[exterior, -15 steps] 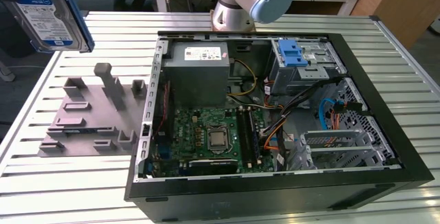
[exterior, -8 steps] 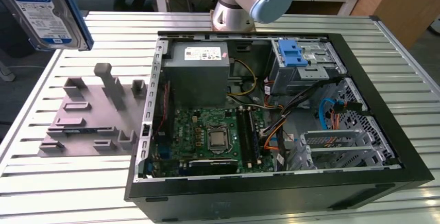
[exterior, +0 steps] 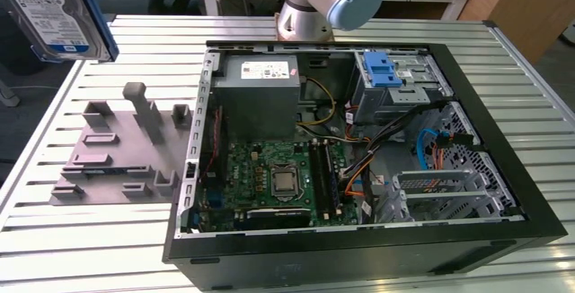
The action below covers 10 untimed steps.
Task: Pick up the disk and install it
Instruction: 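Pick up the disk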
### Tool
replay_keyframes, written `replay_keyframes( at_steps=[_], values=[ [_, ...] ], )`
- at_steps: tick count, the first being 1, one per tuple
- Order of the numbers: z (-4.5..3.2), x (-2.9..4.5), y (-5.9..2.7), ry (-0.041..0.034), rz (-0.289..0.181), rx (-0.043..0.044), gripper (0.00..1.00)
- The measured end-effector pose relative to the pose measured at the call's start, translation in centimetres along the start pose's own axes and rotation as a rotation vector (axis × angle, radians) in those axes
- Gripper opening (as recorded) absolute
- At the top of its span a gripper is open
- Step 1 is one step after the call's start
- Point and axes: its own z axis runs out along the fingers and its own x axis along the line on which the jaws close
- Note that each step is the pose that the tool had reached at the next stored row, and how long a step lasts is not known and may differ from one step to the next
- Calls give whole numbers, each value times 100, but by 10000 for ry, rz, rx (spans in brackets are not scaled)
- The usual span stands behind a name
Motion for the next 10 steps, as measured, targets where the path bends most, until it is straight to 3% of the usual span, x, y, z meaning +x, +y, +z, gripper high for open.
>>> replay_keyframes(
  at_steps=[3,10],
  values=[
    [0,73,-3,-1,0,2,37],
    [-301,85,4,0,0,0,37]
  ],
)
